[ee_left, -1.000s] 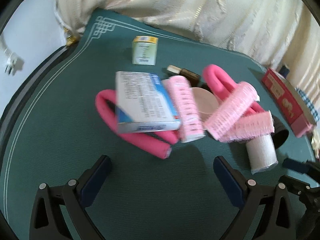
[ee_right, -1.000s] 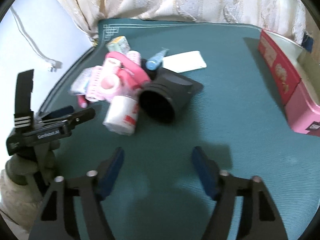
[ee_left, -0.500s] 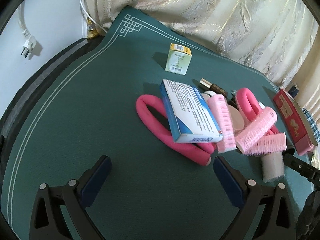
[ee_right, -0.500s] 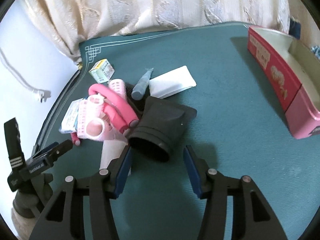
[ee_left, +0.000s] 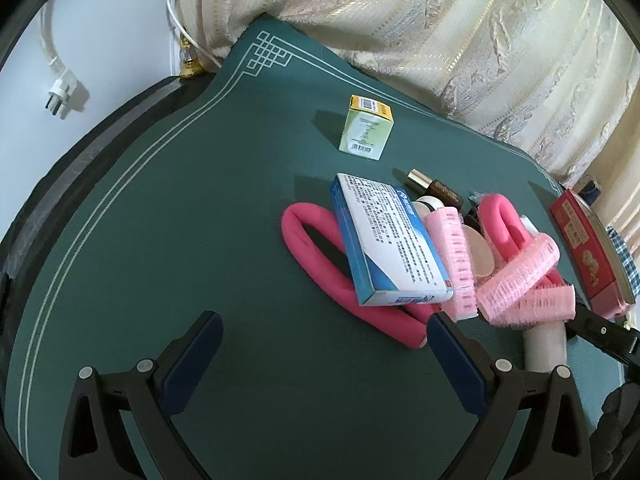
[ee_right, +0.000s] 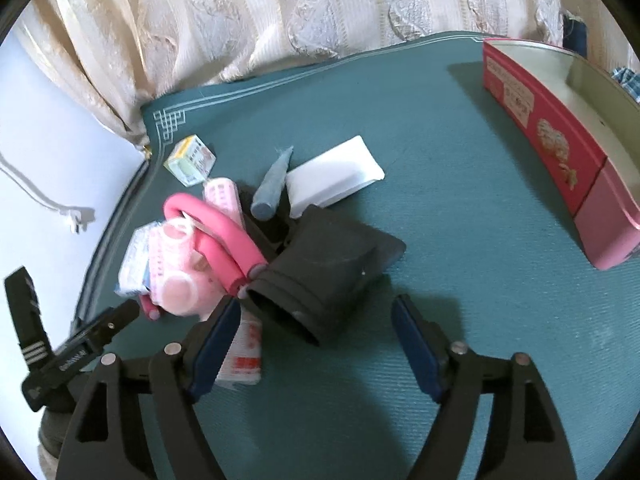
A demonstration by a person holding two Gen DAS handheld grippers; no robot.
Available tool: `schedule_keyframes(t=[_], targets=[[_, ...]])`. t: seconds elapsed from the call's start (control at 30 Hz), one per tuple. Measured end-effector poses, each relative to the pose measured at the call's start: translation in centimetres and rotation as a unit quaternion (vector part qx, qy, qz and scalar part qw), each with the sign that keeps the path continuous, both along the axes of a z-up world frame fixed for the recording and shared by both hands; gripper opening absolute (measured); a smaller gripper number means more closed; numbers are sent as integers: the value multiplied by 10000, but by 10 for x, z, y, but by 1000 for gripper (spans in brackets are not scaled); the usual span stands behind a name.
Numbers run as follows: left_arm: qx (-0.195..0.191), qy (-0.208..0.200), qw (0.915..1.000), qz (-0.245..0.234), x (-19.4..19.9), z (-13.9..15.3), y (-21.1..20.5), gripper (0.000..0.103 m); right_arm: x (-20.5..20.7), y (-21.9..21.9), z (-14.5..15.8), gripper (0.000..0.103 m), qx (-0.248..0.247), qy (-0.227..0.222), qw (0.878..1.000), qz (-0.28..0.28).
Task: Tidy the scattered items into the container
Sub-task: 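Move the right gripper to the black rubber cup and grasp it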
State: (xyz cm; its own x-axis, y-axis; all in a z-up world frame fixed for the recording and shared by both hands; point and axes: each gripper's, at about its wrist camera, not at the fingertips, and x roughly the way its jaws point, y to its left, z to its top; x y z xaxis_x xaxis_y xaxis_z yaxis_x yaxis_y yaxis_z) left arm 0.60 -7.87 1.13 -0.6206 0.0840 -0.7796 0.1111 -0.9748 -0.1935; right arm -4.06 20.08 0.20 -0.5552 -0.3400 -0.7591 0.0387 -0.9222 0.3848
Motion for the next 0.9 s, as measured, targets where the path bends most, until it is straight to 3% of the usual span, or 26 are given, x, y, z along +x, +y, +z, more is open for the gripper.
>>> schedule_keyframes(t=[0.23, 0.3, 0.57, 0.9], targets=[[-41, 12, 10000, -56, 0, 2, 8, 103, -13, 1, -4, 81, 286, -64, 9992, -278], [-64, 33, 10000, -38, 1, 4, 8, 103, -11, 9, -2, 81, 649, 38, 9963, -563], [-124, 38, 9999, -50, -4, 7, 13, 103, 0, 54, 0, 81, 1028, 136, 9869, -1232], [-329, 101, 9994, -76, -13, 13, 26, 103, 27, 50, 10, 81, 774, 504, 9929, -755]])
